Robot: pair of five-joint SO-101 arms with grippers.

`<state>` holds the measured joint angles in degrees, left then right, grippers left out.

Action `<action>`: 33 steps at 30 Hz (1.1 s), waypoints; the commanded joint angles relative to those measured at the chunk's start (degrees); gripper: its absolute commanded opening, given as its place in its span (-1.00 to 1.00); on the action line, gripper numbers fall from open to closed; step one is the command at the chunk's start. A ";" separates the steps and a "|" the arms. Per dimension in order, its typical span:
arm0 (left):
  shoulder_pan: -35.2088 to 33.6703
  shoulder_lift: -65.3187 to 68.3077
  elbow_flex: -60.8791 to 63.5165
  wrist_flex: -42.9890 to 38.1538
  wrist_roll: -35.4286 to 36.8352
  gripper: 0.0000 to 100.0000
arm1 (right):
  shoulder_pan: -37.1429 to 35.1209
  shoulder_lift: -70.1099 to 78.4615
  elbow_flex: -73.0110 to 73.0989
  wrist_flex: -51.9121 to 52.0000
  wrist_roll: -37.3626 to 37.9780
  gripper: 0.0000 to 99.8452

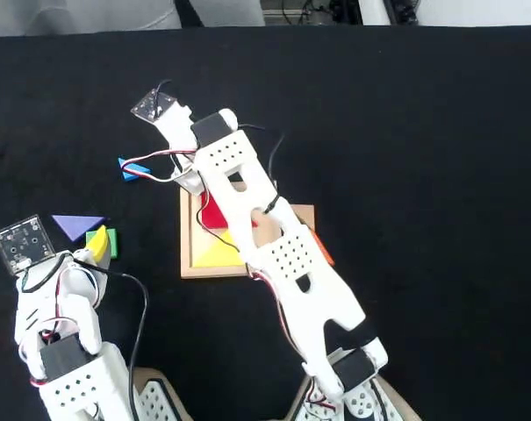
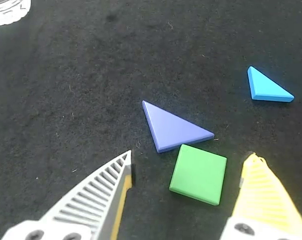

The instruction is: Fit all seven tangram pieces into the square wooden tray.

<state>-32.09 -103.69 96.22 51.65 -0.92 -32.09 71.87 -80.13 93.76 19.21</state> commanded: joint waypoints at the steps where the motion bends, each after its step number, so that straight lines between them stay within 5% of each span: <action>1: 0.66 -0.70 -0.04 -0.97 0.18 -0.32 | -0.09 -0.31 -2.42 0.62 -0.44 -0.71; 6: 0.66 -0.70 -0.04 -0.97 0.18 -0.32 | 0.88 -0.40 -2.42 0.88 0.09 -0.98; 23: 0.75 -0.70 -0.04 -1.14 0.18 -0.32 | 2.02 -5.58 -8.40 7.56 4.48 -0.98; 33: 0.75 -0.70 0.22 -2.55 0.35 -0.32 | 2.55 -29.85 24.48 7.47 8.62 -0.98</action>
<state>-31.82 -103.69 96.22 50.15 -0.92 -30.86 54.55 -66.86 99.12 26.51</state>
